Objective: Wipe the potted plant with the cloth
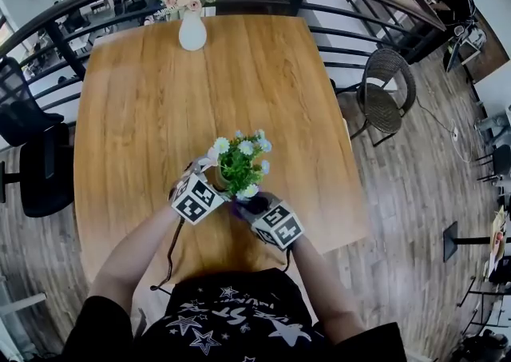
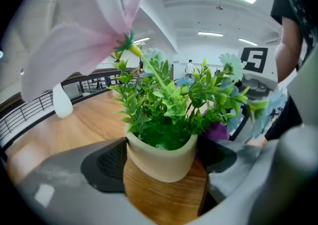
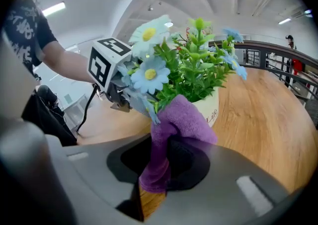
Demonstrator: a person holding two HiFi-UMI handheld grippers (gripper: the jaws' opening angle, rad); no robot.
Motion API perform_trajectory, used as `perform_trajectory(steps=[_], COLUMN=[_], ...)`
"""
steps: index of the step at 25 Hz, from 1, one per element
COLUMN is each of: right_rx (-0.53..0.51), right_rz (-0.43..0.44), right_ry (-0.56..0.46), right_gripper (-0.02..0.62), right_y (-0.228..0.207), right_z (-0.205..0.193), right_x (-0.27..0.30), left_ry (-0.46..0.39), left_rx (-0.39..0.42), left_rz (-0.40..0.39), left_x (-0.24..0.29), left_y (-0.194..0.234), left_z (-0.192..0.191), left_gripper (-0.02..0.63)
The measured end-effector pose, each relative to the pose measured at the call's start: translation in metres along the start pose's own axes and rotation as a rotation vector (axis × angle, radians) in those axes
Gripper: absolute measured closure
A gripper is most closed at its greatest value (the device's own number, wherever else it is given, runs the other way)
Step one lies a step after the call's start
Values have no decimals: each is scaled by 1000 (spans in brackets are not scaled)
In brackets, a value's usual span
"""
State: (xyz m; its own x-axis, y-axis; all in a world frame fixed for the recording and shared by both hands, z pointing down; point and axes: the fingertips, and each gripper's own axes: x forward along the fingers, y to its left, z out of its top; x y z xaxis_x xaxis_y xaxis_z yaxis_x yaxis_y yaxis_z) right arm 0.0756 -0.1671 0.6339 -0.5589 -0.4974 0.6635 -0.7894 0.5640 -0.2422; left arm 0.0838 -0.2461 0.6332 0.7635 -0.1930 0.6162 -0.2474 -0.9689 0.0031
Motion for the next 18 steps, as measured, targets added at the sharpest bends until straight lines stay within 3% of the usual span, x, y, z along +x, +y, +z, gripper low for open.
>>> perform_trajectory(steps=[6, 18], right_rx=[33, 18], right_rz=[-19, -69], right_ry=[-2, 1], right_gripper=[512, 512], right_y=[-8, -7], right_z=[-5, -2], right_x=[-1, -8], left_ry=[-22, -17], left_rx=[-61, -150], left_rz=[74, 90], left_x=[4, -15], left_y=[3, 1], left_z=[1, -5], left_gripper=[143, 143])
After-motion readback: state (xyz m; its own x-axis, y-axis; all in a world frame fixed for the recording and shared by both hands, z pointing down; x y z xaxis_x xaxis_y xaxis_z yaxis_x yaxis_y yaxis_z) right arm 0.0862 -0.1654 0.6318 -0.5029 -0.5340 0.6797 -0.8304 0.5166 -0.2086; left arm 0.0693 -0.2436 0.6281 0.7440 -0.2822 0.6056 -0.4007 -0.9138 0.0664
